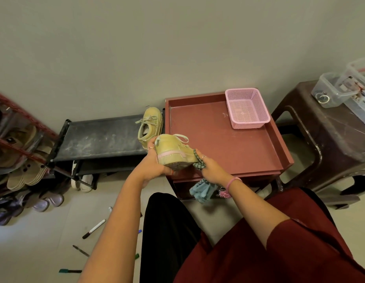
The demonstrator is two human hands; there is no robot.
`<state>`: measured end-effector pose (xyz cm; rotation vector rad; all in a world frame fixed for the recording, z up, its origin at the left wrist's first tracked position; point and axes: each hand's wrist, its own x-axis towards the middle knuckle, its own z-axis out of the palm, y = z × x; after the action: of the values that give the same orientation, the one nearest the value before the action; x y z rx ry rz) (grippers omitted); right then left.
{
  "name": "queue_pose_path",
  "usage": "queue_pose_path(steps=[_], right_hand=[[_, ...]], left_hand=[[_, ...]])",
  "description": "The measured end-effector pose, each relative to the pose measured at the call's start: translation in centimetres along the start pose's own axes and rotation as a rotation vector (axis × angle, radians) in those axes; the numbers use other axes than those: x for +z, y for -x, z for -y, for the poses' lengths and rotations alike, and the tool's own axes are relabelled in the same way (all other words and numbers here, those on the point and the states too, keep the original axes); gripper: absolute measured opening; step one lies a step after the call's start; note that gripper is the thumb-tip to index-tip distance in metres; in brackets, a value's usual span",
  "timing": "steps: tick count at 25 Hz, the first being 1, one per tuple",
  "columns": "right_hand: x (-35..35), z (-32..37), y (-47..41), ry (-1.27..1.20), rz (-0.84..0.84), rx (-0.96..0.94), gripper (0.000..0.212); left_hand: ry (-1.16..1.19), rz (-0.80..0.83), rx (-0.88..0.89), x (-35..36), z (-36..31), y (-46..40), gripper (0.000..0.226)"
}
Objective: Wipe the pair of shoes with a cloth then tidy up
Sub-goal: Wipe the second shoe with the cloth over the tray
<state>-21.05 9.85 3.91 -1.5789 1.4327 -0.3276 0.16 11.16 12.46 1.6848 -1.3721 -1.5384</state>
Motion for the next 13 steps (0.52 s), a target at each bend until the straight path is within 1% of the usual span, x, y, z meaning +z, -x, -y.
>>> queue_pose_path(steps=[5,8,10,13], right_hand=[[1.0,4.6,2.9,-0.120,0.048,-0.148,0.081],[2.0,5.4,4.7,-0.167,0.047,-0.208,0.082],[2.4,4.8,5.1,-0.054,0.034,-0.261,0.086],[1.9,2.5,3.9,0.284,0.021,-0.254,0.091]], left_hand=[[0.114,-0.078,-0.035,0.0,0.5,0.2,0.113],[0.143,-0.092,-0.031,0.2,0.7,0.6,0.115],[0.158,-0.097,-0.034,0.1,0.9,0.8,0.113],[0.235,-0.100,-0.052,0.2,1.3,1.2,0.109]])
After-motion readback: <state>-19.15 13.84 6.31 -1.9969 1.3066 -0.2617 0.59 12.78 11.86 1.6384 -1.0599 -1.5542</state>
